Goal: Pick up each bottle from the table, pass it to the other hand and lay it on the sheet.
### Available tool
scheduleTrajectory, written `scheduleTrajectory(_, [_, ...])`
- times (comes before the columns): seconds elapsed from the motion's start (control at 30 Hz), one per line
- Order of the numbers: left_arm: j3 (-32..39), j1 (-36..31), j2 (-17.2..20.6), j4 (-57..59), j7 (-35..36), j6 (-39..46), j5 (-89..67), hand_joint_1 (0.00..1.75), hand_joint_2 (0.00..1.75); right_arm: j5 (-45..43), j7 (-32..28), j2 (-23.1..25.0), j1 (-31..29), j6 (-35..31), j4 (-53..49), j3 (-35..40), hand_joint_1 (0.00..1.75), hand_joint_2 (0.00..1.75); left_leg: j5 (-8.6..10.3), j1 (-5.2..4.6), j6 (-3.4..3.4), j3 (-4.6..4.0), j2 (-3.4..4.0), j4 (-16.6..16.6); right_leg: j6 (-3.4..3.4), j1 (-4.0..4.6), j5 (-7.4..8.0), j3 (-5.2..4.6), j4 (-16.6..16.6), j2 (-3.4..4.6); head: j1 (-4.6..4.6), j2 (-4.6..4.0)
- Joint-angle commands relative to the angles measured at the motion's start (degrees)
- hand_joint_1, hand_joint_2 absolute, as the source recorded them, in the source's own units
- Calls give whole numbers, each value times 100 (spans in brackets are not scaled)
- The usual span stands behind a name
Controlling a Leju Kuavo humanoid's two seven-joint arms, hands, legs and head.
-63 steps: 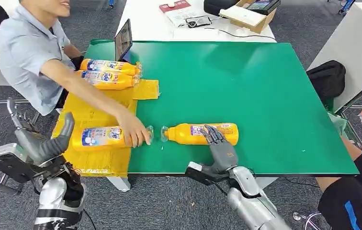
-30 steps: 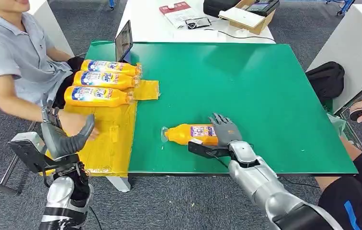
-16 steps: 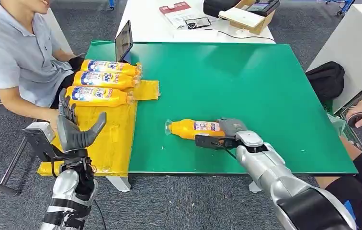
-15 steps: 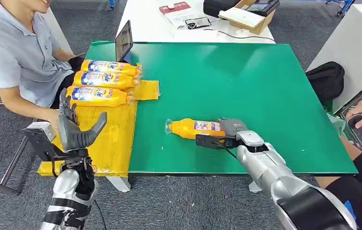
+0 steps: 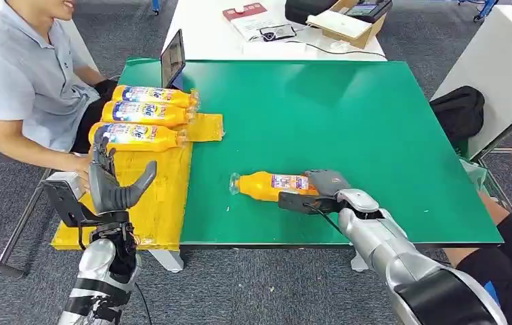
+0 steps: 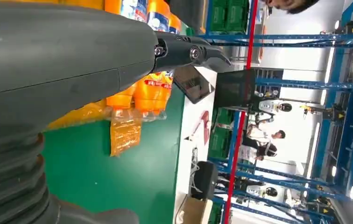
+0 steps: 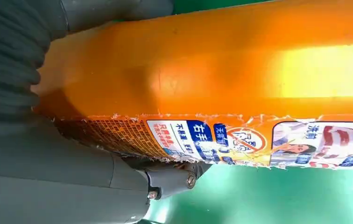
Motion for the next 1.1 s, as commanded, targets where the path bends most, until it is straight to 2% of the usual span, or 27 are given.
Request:
scheduleTrajectory(0.03, [-127, -162, 148, 344, 43, -80, 174, 0, 175, -650, -519, 174, 407, -175, 161, -498, 175, 175, -2, 6, -5, 14, -8, -6, -8, 7, -4, 19, -9, -7, 0, 0])
scheduleTrajectory(0.1, [-146, -55, 139, 334, 98, -271, 376, 0, 175, -1488, -1029, 355, 582, -87, -91, -1111, 175, 175, -4, 7, -7, 21, -7, -10, -10, 8, -5, 26, -13, -5, 2, 0])
scheduleTrajectory(0.13, [-191, 65, 106, 375, 209, -462, 527, 0, 175, -2316, -1498, 536, 781, 178, -438, -1698, 175, 175, -5, 6, -6, 20, 1, -10, -9, 6, -3, 23, -11, 3, 2, 0])
scheduleTrajectory(0.17, [-312, 262, 69, 406, 252, -638, 652, 0, 175, -2613, -1721, 642, 1116, -118, -1027, -1886, 175, 175, -9, 7, -9, 29, 6, -11, -13, 8, -6, 30, -13, 9, 2, 0])
scheduleTrajectory(0.2, [-409, 436, 23, 374, 174, -784, 729, 0, 175, -2868, -1784, 747, 1454, -343, -1636, -2005, 175, 175, -7, 4, -6, 26, 8, -14, -9, 5, -3, 27, -13, 11, 0, 0])
scheduleTrajectory(0.27, [-642, 805, -47, 227, -63, -889, 554, 0, 175, -3651, -1774, 1009, 2124, -233, -2878, -2212, 175, 175, -14, 6, -12, 40, 12, -23, -16, 7, -8, 36, -19, 19, -2, 0])
scheduleTrajectory(0.3, [-818, 1006, -76, 121, -220, -883, 375, 0, 175, -3987, -1836, 1189, 2523, -424, -3612, -2252, 175, 175, -14, 6, -10, 32, 13, -20, -13, 6, -7, 28, -17, 22, 0, 0])
scheduleTrajectory(0.4, [-1185, 1252, -123, 122, -320, -775, -26, 0, 175, -5097, -1990, 1645, 3305, -1014, -5199, -2351, 175, 175, -22, 5, -9, 5, -1, -7, -12, 7, -22, 10, -1, 12, 0, 0])
scheduleTrajectory(0.47, [-1336, 1370, -109, 89, -374, -858, -214, 0, 175, -5402, -1930, 1678, 3577, -1281, -5777, -2220, 175, 175, -33, 5, -15, -3, -10, 0, -15, 8, -34, 4, 8, 3, -2, 0])
scheduleTrajectory(0.57, [-1326, 1481, -63, -30, -428, -1012, -175, 0, 175, -5295, -2007, 1505, 3643, -1534, -5888, -1992, 175, 175, -30, 2, -14, -28, -18, -1, -1, 3, -36, -18, 5, -3, -2, 0])
scheduleTrajectory(0.7, [-1326, 1552, 39, -161, -485, -1544, 74, 0, 175, -4966, -1827, 1250, 3405, -1320, -5317, -1477, 175, 175, -33, 2, -12, -33, -1, -2, -2, 1, -28, -28, 1, 13, 2, 0])
scheduleTrajectory(0.73, [-1276, 1589, 17, -185, -216, -2078, 650, 0, 175, -4868, -1873, 1275, 3356, -1228, -5068, -1305, 175, 175, -45, 4, -13, -20, 3, 2, -7, 2, -35, -15, 4, 17, -2, 0])
scheduleTrajectory(0.8, [-1389, 1601, 45, -300, -343, -1944, 381, 0, 175, -4410, -1940, 1274, 3344, -961, -4655, -686, 175, 175, -45, 3, -15, -15, 8, -1, -9, 1, -32, -13, 1, 22, 0, 0])
scheduleTrajectory(0.97, [-1403, 1580, 39, -313, -265, -2096, 551, 0, 175, -4258, -2001, 1259, 3340, -932, -4553, -489, 175, 175, -34, 4, -13, -24, 1, -7, -4, 2, -26, -22, -4, 12, 0, 0])
scheduleTrajectory(1.0, [-1420, 1562, 67, -317, -168, -2263, 744, 0, 175, -3935, -2041, 1180, 3321, -853, -4422, -116, 175, 175, -40, 5, -16, -12, 2, -7, -9, 3, -33, -11, -3, 14, -2, 0])
scheduleTrajectory(1.1, [-1343, 1476, -31, -315, -22, -2453, 1214, 0, 175, -3471, -2221, 1432, 3347, -1053, -3844, 551, 175, 175, -34, 7, -13, -20, 7, -8, -3, 6, -25, -16, -8, 21, 0, 0])
